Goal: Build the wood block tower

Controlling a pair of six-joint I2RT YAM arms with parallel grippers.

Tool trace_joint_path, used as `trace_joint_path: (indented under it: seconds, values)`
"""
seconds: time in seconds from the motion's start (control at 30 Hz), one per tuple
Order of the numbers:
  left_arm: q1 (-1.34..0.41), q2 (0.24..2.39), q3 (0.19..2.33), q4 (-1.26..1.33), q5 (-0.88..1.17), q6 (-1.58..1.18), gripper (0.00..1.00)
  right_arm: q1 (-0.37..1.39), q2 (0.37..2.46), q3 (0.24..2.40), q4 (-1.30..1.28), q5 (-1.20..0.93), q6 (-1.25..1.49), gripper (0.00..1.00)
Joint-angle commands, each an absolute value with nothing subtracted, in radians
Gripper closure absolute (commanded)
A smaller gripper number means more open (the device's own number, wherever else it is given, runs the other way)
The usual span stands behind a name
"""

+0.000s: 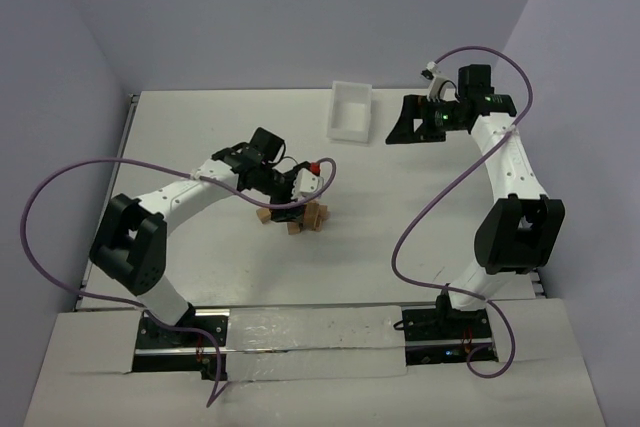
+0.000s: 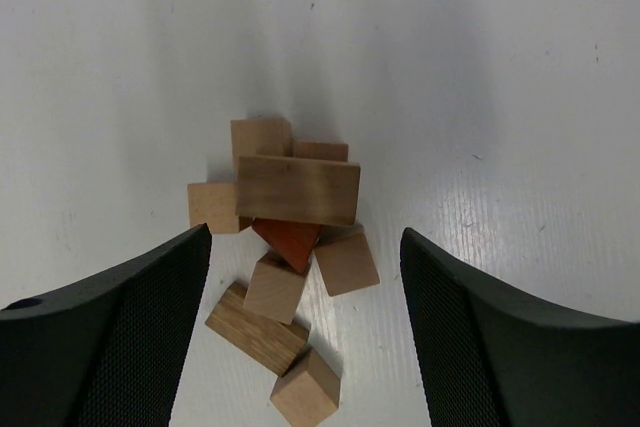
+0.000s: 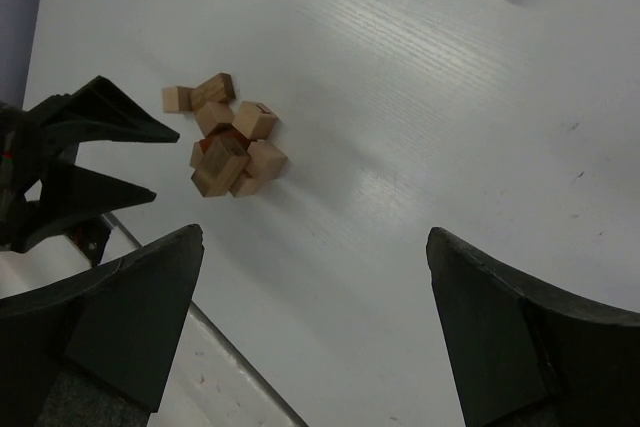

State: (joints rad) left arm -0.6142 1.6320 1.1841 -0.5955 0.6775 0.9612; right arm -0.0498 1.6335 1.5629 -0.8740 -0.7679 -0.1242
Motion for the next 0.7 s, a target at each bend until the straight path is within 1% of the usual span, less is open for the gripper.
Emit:
trace_joint_path:
  seconds: [0.0, 0.13, 0.3, 0.67]
  values:
    - [-0.644, 1.672, 1.256, -0.635, 0.71, 1.05, 0.17, -0.066, 1.585, 1.551, -0.89, -0.82, -0.146, 0.0]
    - [-0.655, 1.716, 1.281, -0.631, 0.7, 1.047, 0.13, -0.067, 1.592, 1.56, -0.897, -0.817, -0.144, 0.0]
    - [-0.667, 1.758, 1.296, -0.629, 0.682, 1.043, 0.02, -0.066, 1.591, 1.569, -0.909, -0.835, -0.149, 0.0]
    - [-0.679, 1.824, 1.329, -0.588, 0.63, 1.001, 0.01, -0.066, 1.595, 1.565, -0.914, -0.851, -0.154, 0.0]
